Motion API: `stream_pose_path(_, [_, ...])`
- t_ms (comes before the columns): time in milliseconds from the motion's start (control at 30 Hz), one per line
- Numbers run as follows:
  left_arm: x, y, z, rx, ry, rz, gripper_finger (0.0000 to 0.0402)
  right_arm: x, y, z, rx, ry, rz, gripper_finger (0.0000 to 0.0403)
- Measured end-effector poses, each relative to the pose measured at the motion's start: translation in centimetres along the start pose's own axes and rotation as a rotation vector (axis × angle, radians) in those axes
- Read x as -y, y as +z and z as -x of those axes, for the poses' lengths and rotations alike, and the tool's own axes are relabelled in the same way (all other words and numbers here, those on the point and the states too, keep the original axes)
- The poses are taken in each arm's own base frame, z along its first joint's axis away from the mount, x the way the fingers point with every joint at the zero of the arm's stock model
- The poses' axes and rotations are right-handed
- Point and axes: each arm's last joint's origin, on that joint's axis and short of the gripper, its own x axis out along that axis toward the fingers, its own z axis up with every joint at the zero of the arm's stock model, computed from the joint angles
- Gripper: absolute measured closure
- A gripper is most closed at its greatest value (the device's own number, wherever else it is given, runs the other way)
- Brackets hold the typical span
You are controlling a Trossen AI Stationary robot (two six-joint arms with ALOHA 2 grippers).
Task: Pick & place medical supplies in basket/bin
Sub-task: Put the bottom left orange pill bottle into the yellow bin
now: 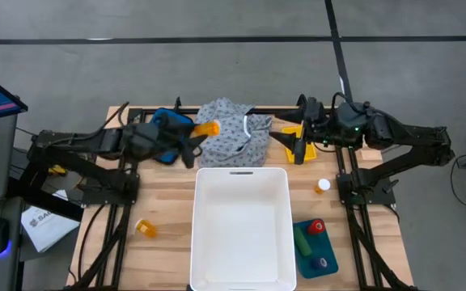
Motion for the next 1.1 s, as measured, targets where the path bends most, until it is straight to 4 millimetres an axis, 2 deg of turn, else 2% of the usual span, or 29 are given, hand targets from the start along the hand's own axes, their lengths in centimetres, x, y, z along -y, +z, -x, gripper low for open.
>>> stream_pose_path(300, [-0.2,0.0,-5.7,-0.012,-0.139,0.038,0.0223,-1.0,0.5,0.4,0.073,-0.038,0.195,0.0066])
stream_pose_path(500, [0.1,0.2,-8.0,0.035,-0.231,0.172,0.0223,-2.0,-0.4,-0.2,0.011,-0.013,0.327,0.0038])
stream_pose_path(633, [0.4,0.4,-8.8,0.072,-0.269,0.254,0.0223,-2.7,-1.6,-1.4,-0.06,-0.041,0.413,0.0032])
stream_pose_path(800, [0.5,0.2,-9.3,0.055,-0.273,0.367,0.0224,-3.5,-1.9,-2.6,-0.053,-0.079,0.478,0.0032])
stream_pose_path(1100, [0.6,-0.1,-9.7,0.035,-0.267,0.42,0.0225,-4.7,-2.9,-5.1,-0.055,-0.102,0.622,0.0032])
